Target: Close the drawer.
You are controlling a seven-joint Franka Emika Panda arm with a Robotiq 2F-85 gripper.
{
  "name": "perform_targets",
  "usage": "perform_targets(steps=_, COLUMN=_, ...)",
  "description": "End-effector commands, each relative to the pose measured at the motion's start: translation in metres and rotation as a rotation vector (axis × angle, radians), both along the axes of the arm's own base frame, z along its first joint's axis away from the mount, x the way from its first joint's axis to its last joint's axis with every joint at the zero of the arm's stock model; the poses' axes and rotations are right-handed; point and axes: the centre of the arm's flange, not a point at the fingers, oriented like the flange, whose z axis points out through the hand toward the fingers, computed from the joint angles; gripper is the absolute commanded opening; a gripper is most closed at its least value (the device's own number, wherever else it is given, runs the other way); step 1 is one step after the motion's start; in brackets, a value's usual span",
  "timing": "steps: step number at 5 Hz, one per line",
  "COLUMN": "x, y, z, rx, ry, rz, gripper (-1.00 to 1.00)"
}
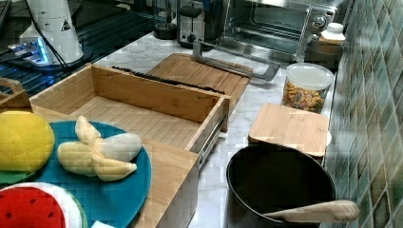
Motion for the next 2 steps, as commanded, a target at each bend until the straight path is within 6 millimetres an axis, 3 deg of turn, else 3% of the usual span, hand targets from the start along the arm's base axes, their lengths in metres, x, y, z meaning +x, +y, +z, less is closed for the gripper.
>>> perform_targets(steps=1, x=-0.039, y=0.059, z=-0.052, rx=-0.017, ry=0.020, rz=0.139, gripper=-1.00)
perform_targets(steps=2, x=-0.047, y=0.057, z=-0.088, rx=-0.095, ry=0.007, rz=0.201, gripper=-1.00)
